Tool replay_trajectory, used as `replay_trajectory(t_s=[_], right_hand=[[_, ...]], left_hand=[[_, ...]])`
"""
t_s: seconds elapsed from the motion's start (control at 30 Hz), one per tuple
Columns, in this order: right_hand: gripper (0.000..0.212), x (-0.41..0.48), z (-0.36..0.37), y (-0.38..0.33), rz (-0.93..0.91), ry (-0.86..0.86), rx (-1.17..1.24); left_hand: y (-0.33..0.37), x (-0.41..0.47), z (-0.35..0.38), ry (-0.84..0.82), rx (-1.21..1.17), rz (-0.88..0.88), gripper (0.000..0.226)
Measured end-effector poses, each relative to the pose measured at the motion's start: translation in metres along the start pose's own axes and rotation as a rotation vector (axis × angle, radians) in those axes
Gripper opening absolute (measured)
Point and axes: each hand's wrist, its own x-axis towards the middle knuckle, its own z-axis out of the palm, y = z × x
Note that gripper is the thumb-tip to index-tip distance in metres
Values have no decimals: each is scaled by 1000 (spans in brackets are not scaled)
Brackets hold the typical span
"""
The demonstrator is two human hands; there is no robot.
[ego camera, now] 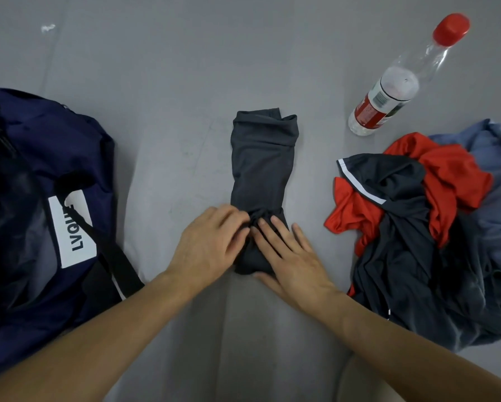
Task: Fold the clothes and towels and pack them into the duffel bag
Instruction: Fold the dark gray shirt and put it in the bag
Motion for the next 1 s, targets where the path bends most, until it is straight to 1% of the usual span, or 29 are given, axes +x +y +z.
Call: replay_trajectory(t_s=[0.03, 0.07, 0.1, 0.13, 0.2, 0.23, 0.3, 0.4, 0.47, 0.53, 0.63, 0.7, 0.8, 0.83, 0.9, 0.93, 1.0], right_hand=[[82, 2, 0, 3, -5, 8, 4], [82, 5, 0, 7, -12, 8, 5], [82, 6, 0, 9, -17, 4, 7], [81, 6, -1, 12, -21, 0, 10], [80, 7, -1, 15, -26, -11, 9], [81, 7, -1, 15, -24, -13, 13], [82, 7, -1, 16, -16, -1, 43], [78, 6, -1, 20, -15, 49, 95], [76, 5, -2, 24, -22, 82, 105], [74, 7, -5, 24, -9, 122, 135], [65, 10, -10, 19, 43, 184, 287], [57, 12, -18, 17, 111, 188, 412], [45, 17, -32, 18, 277, 93, 539], [44, 20, -34, 18, 302, 64, 538], [48, 23, -36, 15, 323, 52, 508], [52, 24, -36, 13, 306, 97, 470], [60, 25, -33, 13, 172, 242, 282]], left_hand=[[-1, -5, 3, 23, 35, 159, 23], [-4, -11, 7, 7, 54, 283, 30], [-9, -16, 10, -44, 75, 355, 38], [-14, -21, 14, -122, 104, 378, 46], [-26, -26, 17, -288, 186, 344, 66], [-32, -27, 18, -345, 215, 325, 74], [-36, -26, 20, -385, 229, 301, 81], [-33, -25, 23, -339, 178, 261, 81], [-27, -24, 25, -274, 120, 217, 80], [-21, -18, 22, -191, 62, 173, 74], [-10, -10, 15, -105, -9, 115, 60], [-2, -5, 8, -102, -61, 26, 53], [3, -2, 4, -165, -202, -180, 43], [2, -3, 4, -190, -249, -233, 40], [-2, -5, 5, -212, -325, -313, 36], [-3, -6, 6, -197, -349, -338, 35], [-2, -4, 9, -149, -363, -350, 33]])
